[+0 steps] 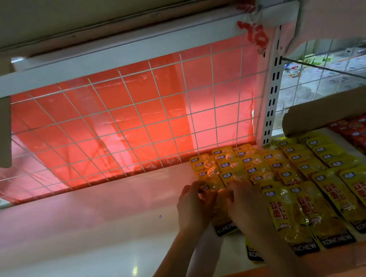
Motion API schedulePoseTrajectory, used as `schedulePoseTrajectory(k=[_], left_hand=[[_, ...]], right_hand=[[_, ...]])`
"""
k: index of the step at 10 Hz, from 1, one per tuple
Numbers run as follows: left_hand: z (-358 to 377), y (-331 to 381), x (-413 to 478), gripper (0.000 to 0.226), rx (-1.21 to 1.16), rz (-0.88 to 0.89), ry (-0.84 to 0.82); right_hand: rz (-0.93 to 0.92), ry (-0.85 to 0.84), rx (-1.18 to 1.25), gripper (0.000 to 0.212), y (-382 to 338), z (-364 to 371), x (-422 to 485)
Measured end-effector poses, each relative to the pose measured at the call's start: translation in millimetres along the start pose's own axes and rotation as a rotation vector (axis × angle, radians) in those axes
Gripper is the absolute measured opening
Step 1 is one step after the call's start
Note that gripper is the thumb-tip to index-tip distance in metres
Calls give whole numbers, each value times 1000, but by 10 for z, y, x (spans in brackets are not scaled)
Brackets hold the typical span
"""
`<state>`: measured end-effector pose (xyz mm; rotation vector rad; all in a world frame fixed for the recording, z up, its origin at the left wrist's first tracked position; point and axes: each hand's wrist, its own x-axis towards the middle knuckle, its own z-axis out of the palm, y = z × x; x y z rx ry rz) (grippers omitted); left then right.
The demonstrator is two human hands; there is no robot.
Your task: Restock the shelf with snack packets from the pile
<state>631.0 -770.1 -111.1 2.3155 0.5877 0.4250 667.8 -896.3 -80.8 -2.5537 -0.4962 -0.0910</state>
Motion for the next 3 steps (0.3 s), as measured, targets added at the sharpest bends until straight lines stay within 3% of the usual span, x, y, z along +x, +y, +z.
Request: schedulePoseTrajectory(k=[2,3], left_hand=[[49,17,-58,29,65,-3,-9],[3,35,-37,27,62,0,33]], right_hand=[[-31,-14,42,21,76,-37,-42],[16,-7,235,22,97,-234,-63]])
